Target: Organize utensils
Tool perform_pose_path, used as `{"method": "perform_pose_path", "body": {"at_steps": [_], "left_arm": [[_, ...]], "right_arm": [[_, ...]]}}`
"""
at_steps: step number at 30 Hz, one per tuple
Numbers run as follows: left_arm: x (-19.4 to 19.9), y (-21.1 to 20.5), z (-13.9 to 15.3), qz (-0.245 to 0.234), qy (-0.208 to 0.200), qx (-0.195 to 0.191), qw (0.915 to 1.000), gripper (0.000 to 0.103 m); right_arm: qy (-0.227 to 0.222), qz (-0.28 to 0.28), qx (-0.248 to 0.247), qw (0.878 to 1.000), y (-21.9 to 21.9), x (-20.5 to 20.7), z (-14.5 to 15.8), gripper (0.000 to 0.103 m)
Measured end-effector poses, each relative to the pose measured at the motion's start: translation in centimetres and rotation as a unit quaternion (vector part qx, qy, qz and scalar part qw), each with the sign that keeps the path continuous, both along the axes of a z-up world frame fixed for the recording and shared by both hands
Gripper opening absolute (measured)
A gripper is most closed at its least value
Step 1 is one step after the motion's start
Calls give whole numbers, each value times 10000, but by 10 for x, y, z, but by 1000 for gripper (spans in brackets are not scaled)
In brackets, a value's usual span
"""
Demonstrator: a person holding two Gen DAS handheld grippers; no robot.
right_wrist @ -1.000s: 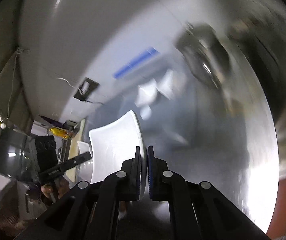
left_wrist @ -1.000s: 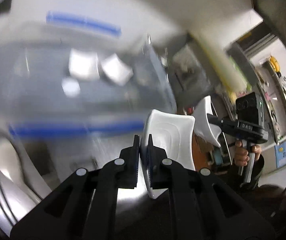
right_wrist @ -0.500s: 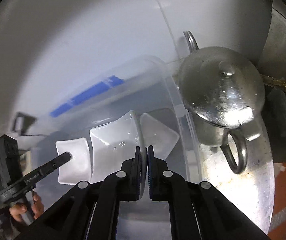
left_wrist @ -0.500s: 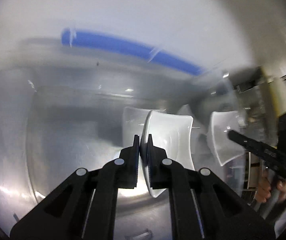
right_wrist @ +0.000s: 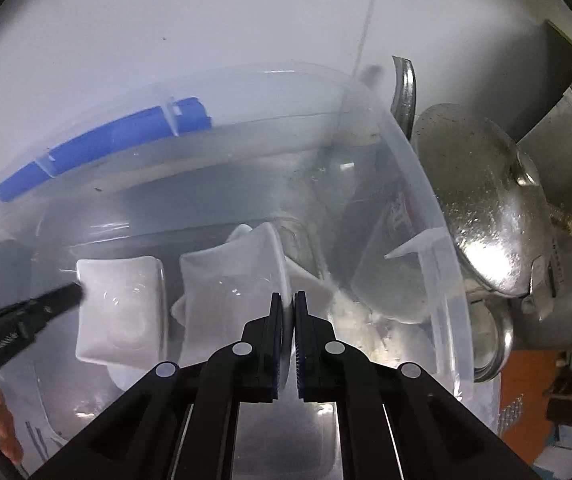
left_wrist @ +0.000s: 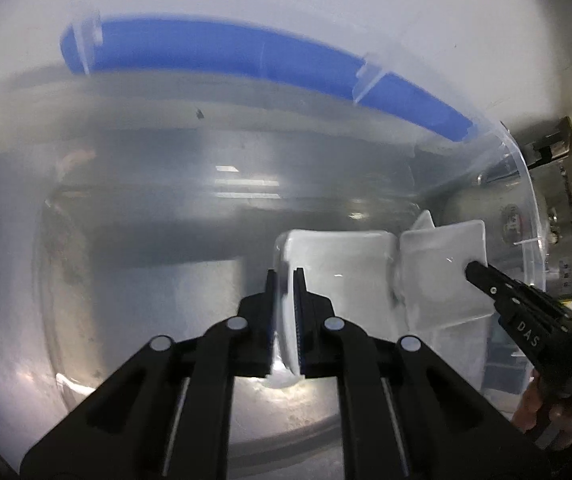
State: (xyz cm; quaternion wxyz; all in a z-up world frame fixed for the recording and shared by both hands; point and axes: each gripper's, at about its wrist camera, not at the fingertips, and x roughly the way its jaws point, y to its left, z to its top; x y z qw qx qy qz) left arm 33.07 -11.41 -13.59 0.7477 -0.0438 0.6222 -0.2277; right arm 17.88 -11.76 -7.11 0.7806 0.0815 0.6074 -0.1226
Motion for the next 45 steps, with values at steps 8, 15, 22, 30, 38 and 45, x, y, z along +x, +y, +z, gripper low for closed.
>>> {"method": "perform_pose_path", "body": {"at_steps": [8, 15, 22, 30, 38, 45], "left_arm": [[-15, 14, 43, -42, -666, 54, 9978, 6], [-120, 64, 135, -252, -1887, -489, 9805, 49], [-246, 118, 115, -118, -1851, -625, 9807, 72], [-300, 129, 12, 376, -486, -397, 9973, 72], [-304, 163, 9, 1185, -419, -753, 9892, 72], [-298, 151, 0, 1144, -73, -1184, 9863, 72]], "right_arm": [[-562, 428, 61, 9975, 9, -19, 50, 10], [-1592, 1343, 1314, 9692, -2, -125, 138, 26], [-736, 2313, 1947, 9504, 50, -219, 79, 42], [573, 2638, 1816, 9456, 113, -226, -25, 42], [1013, 2763, 1420, 9451, 147, -219, -61, 23], [952, 2374, 1567, 9539, 124, -210, -60, 3]]}}
